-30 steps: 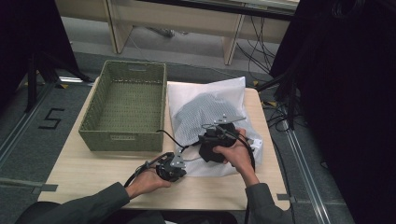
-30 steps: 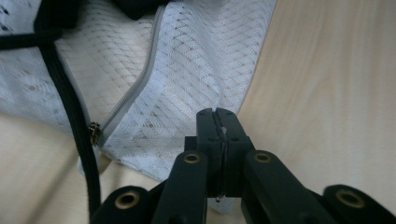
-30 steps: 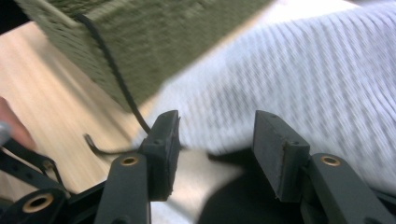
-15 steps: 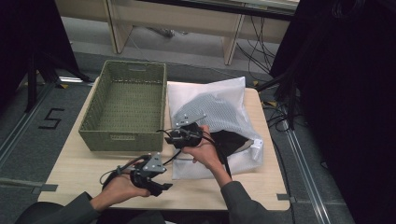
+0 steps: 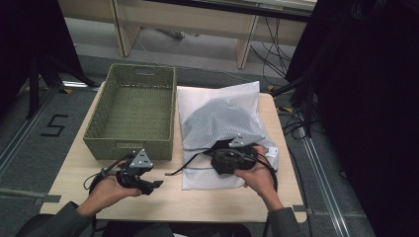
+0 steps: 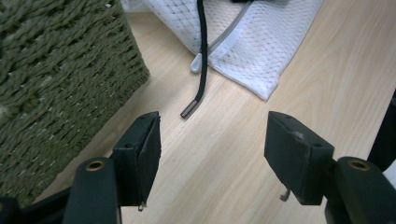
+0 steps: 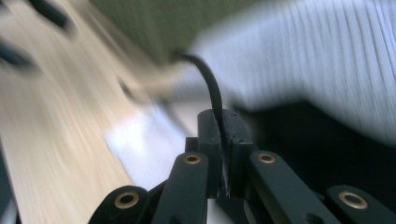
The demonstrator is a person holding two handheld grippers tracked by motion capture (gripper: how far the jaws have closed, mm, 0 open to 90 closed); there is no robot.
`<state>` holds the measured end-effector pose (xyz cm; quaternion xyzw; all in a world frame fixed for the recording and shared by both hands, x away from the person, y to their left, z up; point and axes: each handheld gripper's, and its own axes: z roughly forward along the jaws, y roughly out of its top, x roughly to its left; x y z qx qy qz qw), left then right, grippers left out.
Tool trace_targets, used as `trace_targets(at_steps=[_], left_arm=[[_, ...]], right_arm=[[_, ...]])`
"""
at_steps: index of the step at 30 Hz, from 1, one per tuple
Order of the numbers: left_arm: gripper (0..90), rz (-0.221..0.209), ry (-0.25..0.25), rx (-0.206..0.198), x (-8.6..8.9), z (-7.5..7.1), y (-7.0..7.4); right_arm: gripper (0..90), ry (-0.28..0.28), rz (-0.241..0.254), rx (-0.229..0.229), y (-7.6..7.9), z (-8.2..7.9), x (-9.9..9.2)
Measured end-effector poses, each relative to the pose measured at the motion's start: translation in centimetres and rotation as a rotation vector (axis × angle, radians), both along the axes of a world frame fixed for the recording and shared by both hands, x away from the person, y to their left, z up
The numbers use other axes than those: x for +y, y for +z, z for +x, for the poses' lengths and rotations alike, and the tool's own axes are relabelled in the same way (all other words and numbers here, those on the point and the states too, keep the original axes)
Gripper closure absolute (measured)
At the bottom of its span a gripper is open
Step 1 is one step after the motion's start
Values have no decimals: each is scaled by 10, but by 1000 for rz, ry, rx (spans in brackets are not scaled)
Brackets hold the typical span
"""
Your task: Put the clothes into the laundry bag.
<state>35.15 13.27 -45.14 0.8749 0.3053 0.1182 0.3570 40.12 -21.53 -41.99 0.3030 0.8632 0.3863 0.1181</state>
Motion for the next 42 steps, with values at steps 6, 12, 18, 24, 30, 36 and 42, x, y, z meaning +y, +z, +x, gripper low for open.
trace_targets(at_steps=[6, 12, 18, 24, 30, 36, 42], left_arm=[[345, 12, -4, 0, -1, 4, -2], [337, 10, 0, -2, -1, 5, -2], [322, 2, 12, 10, 4, 6, -2], [313, -12, 78, 19, 22, 15, -1], [310, -3, 87, 24, 29, 17, -2], [310, 8, 75, 25, 28, 17, -3], [311, 6, 74, 17, 27, 15, -3]], right_arm=[[788, -133, -128, 100, -38, 7, -38], [539, -96, -34, -23, -17, 6, -7], [541, 121, 18, -2, -16, 5, 70], [569, 237, -72, 37, -53, 12, 120], [595, 303, -156, 57, -74, 18, 146], [889, 312, -196, 65, -78, 22, 140], [890, 217, -165, 38, -44, 20, 101]])
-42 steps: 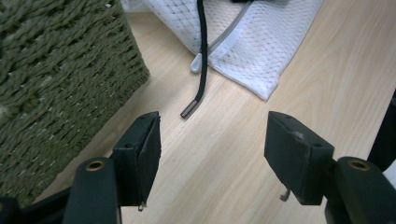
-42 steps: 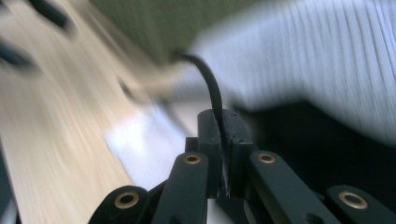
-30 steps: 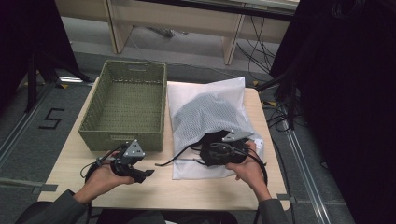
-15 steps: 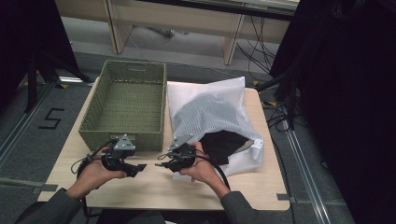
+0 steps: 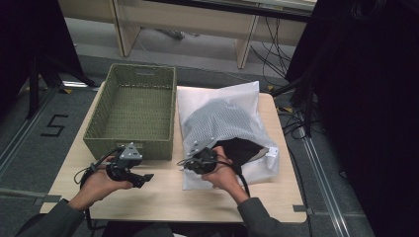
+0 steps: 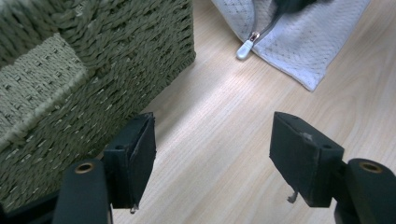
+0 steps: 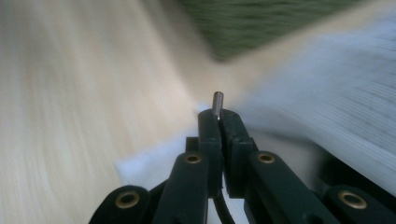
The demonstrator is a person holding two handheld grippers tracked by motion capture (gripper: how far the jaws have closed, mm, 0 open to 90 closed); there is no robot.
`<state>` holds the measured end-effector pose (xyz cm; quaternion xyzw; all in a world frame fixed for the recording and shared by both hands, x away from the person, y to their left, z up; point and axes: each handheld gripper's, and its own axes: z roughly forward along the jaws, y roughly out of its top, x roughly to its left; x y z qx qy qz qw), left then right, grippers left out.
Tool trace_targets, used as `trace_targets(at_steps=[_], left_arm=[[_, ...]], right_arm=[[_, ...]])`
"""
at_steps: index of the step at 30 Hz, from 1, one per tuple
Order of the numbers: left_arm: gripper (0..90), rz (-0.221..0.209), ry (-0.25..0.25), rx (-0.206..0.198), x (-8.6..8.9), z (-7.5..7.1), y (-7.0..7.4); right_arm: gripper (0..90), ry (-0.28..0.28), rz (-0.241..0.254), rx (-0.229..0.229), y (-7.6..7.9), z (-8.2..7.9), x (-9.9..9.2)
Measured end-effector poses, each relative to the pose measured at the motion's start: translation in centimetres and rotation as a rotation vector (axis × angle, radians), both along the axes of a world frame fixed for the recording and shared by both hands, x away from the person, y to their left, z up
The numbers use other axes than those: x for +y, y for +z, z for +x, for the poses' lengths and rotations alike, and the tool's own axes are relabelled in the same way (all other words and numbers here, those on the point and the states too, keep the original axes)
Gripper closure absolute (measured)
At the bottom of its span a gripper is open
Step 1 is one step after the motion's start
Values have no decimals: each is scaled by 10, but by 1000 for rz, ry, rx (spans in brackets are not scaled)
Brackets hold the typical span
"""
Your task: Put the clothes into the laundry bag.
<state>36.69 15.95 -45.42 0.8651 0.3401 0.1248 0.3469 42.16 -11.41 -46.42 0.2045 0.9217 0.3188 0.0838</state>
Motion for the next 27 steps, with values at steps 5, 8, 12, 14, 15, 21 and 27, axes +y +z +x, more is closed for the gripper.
trace_targets(at_steps=[5, 8, 12, 14, 15, 21, 27], left_arm=[[312, -26, -66, -8, -14, -2, 1], [314, -50, -111, -1, -32, -2, 0], [318, -71, -213, -16, -69, -5, -4], [323, -62, -280, -37, -91, -5, -9], [322, -59, -299, -34, -102, -5, -13], [335, -31, -367, -26, -153, 10, -39], [382, 23, -364, -30, -173, 16, -56]], right_arm=[[889, -228, -69, -50, 16, 8, -72], [888, -300, -86, -15, -2, 17, -104], [878, -322, -81, 24, -9, 21, -116], [863, -327, -52, 4, -7, 21, -112], [844, -332, -52, 9, -7, 21, -111], [544, -369, -13, 42, -4, 19, -114], [434, -317, 35, 105, 2, 4, -112]])
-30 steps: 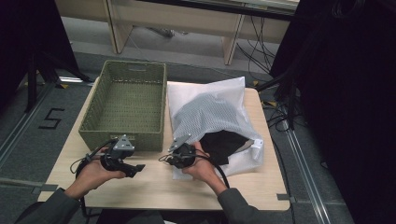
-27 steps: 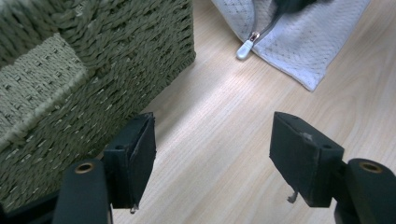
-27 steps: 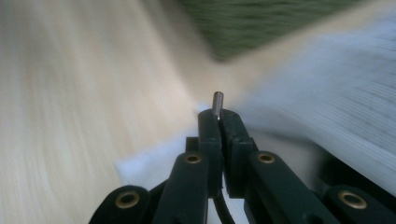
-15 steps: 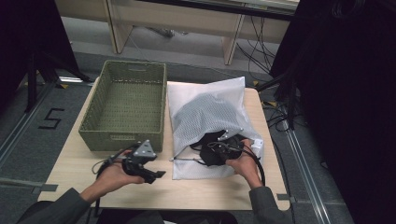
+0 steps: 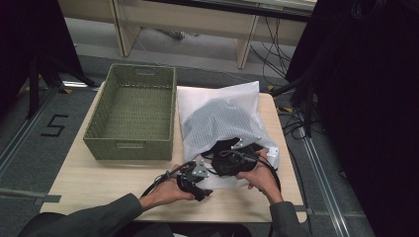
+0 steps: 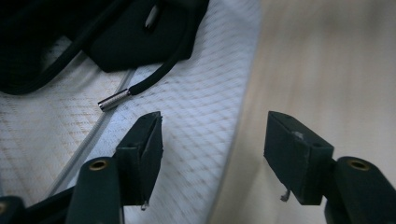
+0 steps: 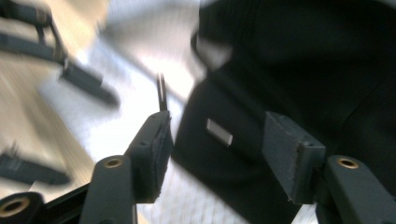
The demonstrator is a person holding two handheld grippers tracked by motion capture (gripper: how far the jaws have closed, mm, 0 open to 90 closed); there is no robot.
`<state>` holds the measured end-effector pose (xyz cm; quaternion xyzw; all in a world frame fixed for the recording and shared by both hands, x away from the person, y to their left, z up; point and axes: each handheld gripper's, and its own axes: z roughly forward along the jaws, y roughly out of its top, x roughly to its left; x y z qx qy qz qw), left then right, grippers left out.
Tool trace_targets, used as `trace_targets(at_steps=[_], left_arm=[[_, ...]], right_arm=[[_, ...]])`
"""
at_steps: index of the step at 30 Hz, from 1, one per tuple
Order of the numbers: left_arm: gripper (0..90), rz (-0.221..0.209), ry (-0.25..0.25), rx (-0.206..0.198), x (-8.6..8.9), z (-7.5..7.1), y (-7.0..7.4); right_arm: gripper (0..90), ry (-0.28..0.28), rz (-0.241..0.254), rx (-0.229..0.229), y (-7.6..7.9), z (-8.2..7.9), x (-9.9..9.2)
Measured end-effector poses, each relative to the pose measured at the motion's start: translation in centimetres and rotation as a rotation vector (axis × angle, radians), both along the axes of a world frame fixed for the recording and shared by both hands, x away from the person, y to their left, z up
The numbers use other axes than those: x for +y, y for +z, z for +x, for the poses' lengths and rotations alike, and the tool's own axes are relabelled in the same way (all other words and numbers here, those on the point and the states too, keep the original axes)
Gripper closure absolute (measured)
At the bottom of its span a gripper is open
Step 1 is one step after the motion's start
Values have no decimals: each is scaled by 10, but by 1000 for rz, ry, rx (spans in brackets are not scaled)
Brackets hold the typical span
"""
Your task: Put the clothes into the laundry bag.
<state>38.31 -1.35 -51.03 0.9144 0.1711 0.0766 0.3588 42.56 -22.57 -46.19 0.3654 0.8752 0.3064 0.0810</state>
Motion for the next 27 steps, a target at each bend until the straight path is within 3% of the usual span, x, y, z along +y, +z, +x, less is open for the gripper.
trace_targets(at_steps=[2, 4, 5, 6, 7, 8, 9, 10, 13, 15, 17, 18, 19, 20, 23, 24, 25, 26, 27], left_arm=[[476, -64, 35, -7, -2, 2, -3], [616, -20, 9, -25, 2, 7, 0], [682, -42, 27, -11, 2, 7, -2], [741, -69, 49, -9, 2, 7, -3], [810, -53, 34, -6, 4, 9, -2], [854, -18, 11, -7, 8, 13, 0], [880, -25, 24, 10, 8, 12, 0], [884, -3, 1, -8, 9, 12, 2], [888, 33, -40, 2, 12, 7, 6], [889, 46, -45, 19, 15, 3, 7], [889, 61, -47, 21, 18, 0, 8], [889, 55, -39, 24, 20, -2, 8], [889, 56, -41, 23, 22, -4, 8], [889, 60, -47, 17, 25, -6, 8], [889, 73, -59, 22, 29, -11, 9], [890, 80, -70, 12, 29, -11, 9], [890, 66, -60, 23, 29, -12, 9], [890, 68, -59, 31, 29, -13, 9], [890, 69, -64, 27, 29, -13, 9]], right_arm=[[442, 14, -72, 34, -12, -2, 2], [512, 28, -98, 47, -22, -2, 4], [605, 69, -127, 29, -28, -2, 6], [703, 71, -138, 15, -27, -1, 7], [817, 72, -148, 18, -26, 1, 7], [850, 84, -144, 16, -25, 3, 7], [861, 82, -149, 8, -24, 4, 7], [865, 84, -160, -5, -23, 4, 7], [869, 61, -144, -43, -11, 3, 6], [869, 26, -126, -75, -4, 6, 4], [869, 14, -123, -105, -8, 11, 6], [868, 7, -127, -67, -7, 11, 9], [868, 14, -113, -92, -14, 11, 15], [867, 31, -137, -65, -15, 9, 21], [867, 50, -177, -84, -25, 12, 36], [868, 20, -173, -87, -27, 16, 41], [869, -40, -149, -119, -30, 22, 45], [869, -57, -160, -142, -30, 28, 46], [871, -86, -155, -136, -30, 38, 45]])
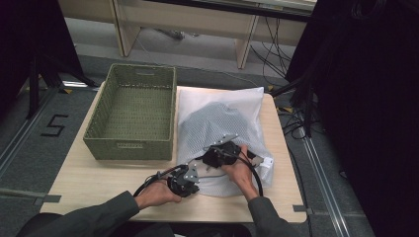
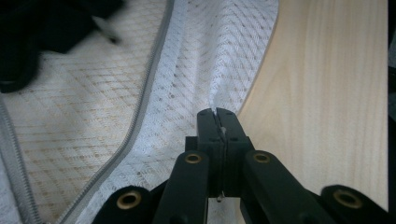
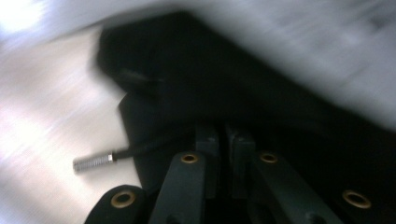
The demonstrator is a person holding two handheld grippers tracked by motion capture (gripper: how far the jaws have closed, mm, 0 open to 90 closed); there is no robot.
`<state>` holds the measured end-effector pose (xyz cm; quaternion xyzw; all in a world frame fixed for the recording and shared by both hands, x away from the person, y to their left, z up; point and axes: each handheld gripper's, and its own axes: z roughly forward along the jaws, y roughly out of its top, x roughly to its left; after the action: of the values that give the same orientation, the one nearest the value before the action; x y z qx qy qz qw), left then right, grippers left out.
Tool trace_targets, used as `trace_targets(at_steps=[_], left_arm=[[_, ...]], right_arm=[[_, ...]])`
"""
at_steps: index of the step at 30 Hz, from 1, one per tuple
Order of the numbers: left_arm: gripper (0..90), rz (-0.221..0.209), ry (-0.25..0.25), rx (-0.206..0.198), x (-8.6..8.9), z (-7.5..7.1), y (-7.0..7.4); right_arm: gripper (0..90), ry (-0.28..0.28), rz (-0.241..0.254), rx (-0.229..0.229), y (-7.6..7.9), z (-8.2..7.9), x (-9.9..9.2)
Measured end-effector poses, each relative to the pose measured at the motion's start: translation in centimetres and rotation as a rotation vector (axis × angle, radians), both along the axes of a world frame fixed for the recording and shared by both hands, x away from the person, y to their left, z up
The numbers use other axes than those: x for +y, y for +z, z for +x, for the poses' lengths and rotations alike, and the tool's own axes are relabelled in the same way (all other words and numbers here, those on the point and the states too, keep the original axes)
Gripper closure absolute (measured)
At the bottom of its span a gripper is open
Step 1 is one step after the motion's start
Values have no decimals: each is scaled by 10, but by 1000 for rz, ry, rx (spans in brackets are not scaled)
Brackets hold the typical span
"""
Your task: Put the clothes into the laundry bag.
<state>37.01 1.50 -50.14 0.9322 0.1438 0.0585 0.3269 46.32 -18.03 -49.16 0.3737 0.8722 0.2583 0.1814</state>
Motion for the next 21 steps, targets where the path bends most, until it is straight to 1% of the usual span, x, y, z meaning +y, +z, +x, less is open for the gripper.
trace_targets(at_steps=[1, 2, 3, 4, 6, 8, 9, 10, 11, 13, 14, 15, 16, 17, 18, 19, 20, 21], left_arm=[[890, -5, 4, 7, 0, 0, 0], [890, -6, -3, 1, 1, 1, 0], [890, -13, 1, 23, 1, 2, 0], [890, -16, 6, 32, 1, 3, -1], [890, -13, 3, 29, 0, 3, 0], [889, -4, -13, -9, -1, 0, 0], [889, 11, -25, -18, -1, 0, 1], [888, -6, -11, -6, -2, 0, 0], [888, 2, -16, 1, -2, 1, 0], [887, 5, -18, 3, -2, 2, 1], [887, 5, -17, 0, -2, 2, 1], [887, -8, -5, 10, -3, 1, 0], [886, 7, -18, -6, -3, 2, 1], [886, 7, -18, -5, -3, 2, 1], [886, -1, -10, 2, -3, 2, 0], [886, -2, -10, 4, -3, 2, 0], [885, -2, -12, 5, -3, 2, 0], [886, -1, -10, 3, -3, 2, 0]], right_arm=[[871, -22, 0, -17, -1, 8, 0], [871, -37, 3, -34, -2, 16, -1], [872, -57, 14, -46, -2, 22, -2], [871, -94, 20, -68, -3, 30, -4], [871, -118, 12, -96, -5, 41, -8], [871, -150, 22, -111, -4, 50, -18], [870, -169, 31, -108, -3, 52, -21], [870, -181, 53, -100, -1, 54, -29], [869, -186, 64, -97, 0, 54, -32], [865, -188, 96, -82, 3, 54, -36], [860, -182, 107, -86, 7, 53, -38], [853, -188, 124, -64, 10, 52, -37], [843, -165, 123, -64, 12, 51, -37], [829, -148, 126, -48, 14, 48, -36], [800, -110, 122, -53, 15, 47, -37], [770, -115, 139, -10, 17, 43, -36], [753, -124, 151, 12, 18, 36, -36], [741, -113, 146, 9, 22, 33, -39]])
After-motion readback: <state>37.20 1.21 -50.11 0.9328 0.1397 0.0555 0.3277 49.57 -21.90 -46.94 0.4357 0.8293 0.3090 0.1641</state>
